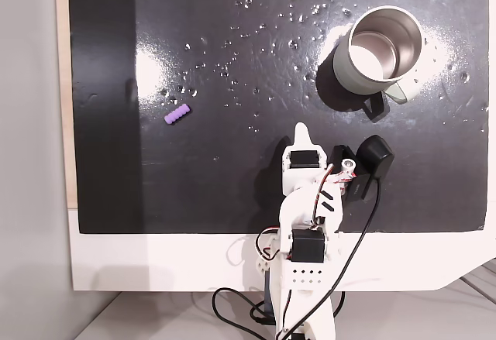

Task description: Grasp a pengrip and put it in the cup.

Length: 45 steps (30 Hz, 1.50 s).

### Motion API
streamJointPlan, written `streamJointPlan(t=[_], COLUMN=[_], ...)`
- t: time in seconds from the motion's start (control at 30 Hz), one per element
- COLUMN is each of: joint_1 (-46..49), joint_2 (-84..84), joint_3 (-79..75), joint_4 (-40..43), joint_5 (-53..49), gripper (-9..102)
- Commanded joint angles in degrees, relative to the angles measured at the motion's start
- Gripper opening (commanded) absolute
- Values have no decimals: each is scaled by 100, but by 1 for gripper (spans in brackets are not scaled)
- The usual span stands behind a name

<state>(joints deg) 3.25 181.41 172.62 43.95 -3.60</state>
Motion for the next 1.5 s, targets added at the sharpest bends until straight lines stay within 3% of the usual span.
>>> streamJointPlan(t=[0.0,0.5,0.7,1.0,1.23,1.47], joint_1=[211,176,-176,-844,-1327,-2057], joint_2=[70,70,-44,-2830,-5089,-6592], joint_3=[-44,-88,-1143,-4043,-6530,-7893], joint_4=[-141,-158,457,791,1556,2232], joint_5=[246,35,-229,158,747,1389], gripper=[0,0,0,0,0,0])
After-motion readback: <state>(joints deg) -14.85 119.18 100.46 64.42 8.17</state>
